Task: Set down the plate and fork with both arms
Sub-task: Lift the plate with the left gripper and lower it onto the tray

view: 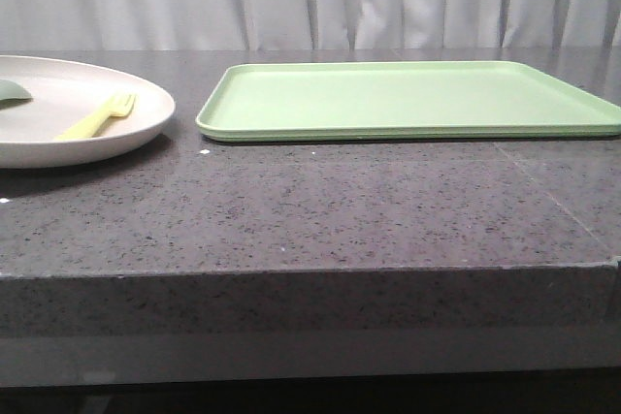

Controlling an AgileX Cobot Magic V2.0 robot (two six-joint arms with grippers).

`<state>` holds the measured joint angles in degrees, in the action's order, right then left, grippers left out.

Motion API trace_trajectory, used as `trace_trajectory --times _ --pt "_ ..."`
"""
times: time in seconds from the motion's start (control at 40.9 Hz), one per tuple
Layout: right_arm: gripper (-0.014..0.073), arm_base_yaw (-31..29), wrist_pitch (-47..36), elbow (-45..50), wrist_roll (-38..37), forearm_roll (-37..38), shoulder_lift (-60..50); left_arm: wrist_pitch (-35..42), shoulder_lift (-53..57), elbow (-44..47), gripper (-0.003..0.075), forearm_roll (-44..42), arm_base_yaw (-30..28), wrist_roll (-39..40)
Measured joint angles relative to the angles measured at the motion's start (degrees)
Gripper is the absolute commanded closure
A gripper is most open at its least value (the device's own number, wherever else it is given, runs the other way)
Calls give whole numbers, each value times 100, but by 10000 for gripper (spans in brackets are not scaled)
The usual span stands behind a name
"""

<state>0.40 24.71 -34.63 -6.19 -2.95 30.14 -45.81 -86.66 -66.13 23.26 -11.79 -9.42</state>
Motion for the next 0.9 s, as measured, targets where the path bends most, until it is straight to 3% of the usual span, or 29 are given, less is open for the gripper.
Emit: trace_trajectory --times 0.293,0.562,0.905 --pt "50 0 0 0 0 0 0 -58 0 -647 738 519 269 -129" --pt "50 0 2 0 0 0 0 280 -218 -1268 738 665 1311 269" --pt "50 187 12 0 0 0 0 811 -1554 -2239 738 677 2803 942"
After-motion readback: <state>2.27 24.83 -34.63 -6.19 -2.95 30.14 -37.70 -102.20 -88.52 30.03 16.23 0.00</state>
